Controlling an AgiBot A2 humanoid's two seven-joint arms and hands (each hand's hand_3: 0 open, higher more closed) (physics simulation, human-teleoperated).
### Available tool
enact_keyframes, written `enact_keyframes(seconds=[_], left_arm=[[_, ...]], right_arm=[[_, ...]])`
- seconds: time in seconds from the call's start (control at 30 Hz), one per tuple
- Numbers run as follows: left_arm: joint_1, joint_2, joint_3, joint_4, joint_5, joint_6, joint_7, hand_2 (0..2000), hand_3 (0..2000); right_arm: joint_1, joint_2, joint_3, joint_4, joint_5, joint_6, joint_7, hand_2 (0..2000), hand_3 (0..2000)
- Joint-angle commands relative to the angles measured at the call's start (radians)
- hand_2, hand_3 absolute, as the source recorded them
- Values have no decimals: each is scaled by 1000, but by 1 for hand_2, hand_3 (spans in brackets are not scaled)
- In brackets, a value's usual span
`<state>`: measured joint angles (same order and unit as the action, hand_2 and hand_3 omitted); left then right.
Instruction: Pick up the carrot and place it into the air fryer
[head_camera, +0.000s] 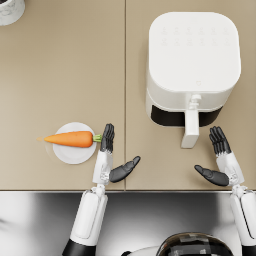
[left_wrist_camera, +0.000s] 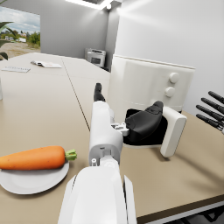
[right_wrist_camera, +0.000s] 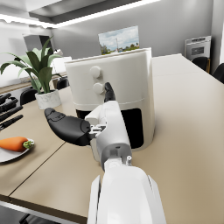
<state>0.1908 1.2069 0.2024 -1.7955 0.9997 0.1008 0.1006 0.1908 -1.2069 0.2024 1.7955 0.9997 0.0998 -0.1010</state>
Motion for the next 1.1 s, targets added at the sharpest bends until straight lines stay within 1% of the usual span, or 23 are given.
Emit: enact_keyframes(seconds=[0.03,0.83,0.87,0.9,0.97,1.03,1.07,1.1], left_arm=[[0,0,0,0,0,0,0,0,0],[0,0,0,0,0,0,0,0,0],[2,1,30,16,0,0,0,0,0],[7,7,11,12,0,-29,-28,0,0],[11,16,-6,-7,0,-64,-64,0,0],[7,20,-35,-18,0,-82,-82,0,0],[10,24,-45,-15,44,-87,-87,0,0],[5,25,-64,-4,88,-91,-91,0,0]], right_arm=[[0,0,0,0,0,0,0,0,0],[0,0,0,0,0,0,0,0,0],[2,-1,30,-16,0,0,0,0,0],[6,-6,20,1,0,-28,29,0,0],[18,-20,25,-12,0,-63,64,0,0],[21,-28,25,-45,0,-81,82,0,0],[24,-33,22,-50,0,-86,87,0,0],[25,-37,21,-56,44,-90,91,0,0]])
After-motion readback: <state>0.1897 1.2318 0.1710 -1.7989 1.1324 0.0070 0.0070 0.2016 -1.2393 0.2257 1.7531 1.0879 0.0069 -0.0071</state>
